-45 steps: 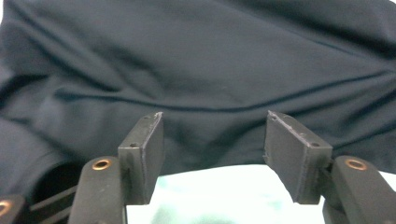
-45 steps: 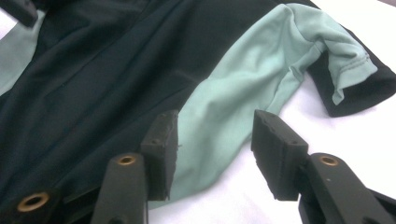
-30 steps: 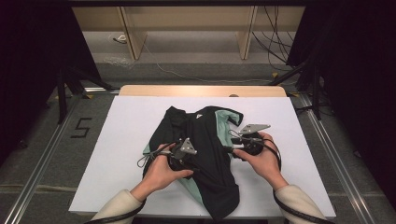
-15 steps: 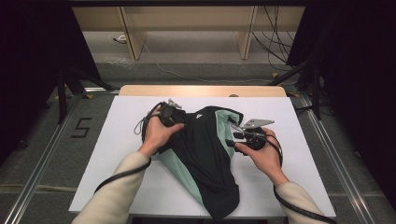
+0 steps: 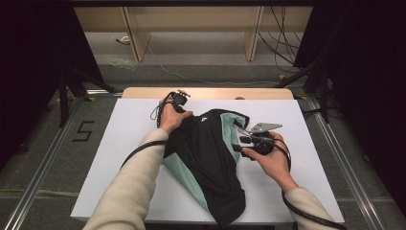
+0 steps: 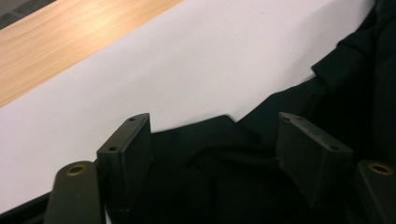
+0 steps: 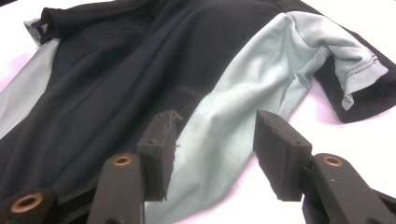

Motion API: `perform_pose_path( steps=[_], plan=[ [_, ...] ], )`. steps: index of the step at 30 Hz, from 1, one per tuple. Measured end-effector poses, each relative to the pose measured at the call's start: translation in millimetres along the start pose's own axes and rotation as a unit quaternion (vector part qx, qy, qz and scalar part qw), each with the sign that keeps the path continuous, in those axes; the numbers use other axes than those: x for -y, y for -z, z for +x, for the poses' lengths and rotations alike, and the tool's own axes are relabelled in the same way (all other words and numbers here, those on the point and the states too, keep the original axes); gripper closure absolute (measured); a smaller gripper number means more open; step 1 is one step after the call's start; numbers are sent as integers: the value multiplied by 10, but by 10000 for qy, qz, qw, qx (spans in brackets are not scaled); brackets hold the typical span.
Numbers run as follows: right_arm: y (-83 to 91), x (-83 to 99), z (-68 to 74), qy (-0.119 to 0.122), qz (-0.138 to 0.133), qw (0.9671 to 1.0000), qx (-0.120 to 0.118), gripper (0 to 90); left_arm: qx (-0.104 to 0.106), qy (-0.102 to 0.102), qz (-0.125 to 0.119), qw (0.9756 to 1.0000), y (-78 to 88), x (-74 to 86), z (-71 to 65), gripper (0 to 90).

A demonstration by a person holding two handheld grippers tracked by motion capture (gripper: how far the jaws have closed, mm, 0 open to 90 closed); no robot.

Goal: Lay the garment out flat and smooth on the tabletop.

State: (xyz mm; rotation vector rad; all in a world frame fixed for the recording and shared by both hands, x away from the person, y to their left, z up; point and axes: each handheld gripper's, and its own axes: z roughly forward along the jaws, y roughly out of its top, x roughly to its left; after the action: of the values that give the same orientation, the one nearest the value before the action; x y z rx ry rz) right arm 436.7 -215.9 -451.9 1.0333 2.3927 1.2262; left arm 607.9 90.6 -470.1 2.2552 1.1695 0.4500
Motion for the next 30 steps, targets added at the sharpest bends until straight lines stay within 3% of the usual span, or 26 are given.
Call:
perform_pose_path(
  steps=[3, 5, 8, 9, 11, 13, 14, 16, 17, 18, 19, 20, 23, 26, 27, 30],
  plan=[
    [-2, -2, -8, -20, 5, 10000, -6, 497, 44, -135, 136, 9998, -84, 15, -27, 277],
    [-3, -1, -17, -23, 4, 10000, -14, 497, 189, -4, 139, 9997, -85, 23, -21, 312],
    [-8, -1, -25, -25, 17, 10000, -18, 498, 367, -61, 136, 9992, -57, 27, -45, 473],
    [-9, -4, -24, -40, 24, 10000, -12, 499, 382, -91, 162, 9991, -44, 26, -63, 622],
    [-7, -9, -23, -23, 13, 10000, -9, 499, 371, -188, 388, 9984, 2, 8, -122, 818],
    [-5, -10, -22, -22, 13, 10000, -6, 499, 322, -138, 431, 9985, 17, 6, -145, 845],
    [7, -14, -21, -20, 1, 10000, 8, 500, 272, -146, 384, 9988, 52, 4, -176, 848],
    [19, -18, -27, -30, -16, 10000, 10, 500, 135, -249, -84, 9996, 239, -20, -255, 851],
    [24, -23, -33, -27, -25, 10000, 13, 500, 135, -249, -84, 9996, 239, -20, -255, 852],
    [31, -30, -42, -29, -42, 10000, 29, 500, 213, -399, -437, 9980, 458, -34, -366, 851],
    [36, -36, -45, -40, -59, 10000, 35, 501, 281, -532, -615, 9963, 578, -27, -447, 851],
    [36, -36, -45, -40, -59, 10000, 35, 501, 281, -532, -615, 9963, 578, -27, -447, 851],
    [88, -83, -64, -40, -167, 9998, 81, 501, 634, -924, -1040, 9882, 949, 71, -742, 851],
    [167, -155, -76, -28, -307, 9994, 130, 501, 855, -1400, -1183, 9793, 1206, 272, -1045, 850],
    [235, -208, -74, 9, -419, 9990, 166, 500, 912, -1495, -1208, 9771, 1248, 331, -1119, 849],
    [307, -261, -61, 109, -565, 9981, 231, 497, 1204, -1854, -1239, 9674, 1363, 547, -1364, 848]
  ],
)
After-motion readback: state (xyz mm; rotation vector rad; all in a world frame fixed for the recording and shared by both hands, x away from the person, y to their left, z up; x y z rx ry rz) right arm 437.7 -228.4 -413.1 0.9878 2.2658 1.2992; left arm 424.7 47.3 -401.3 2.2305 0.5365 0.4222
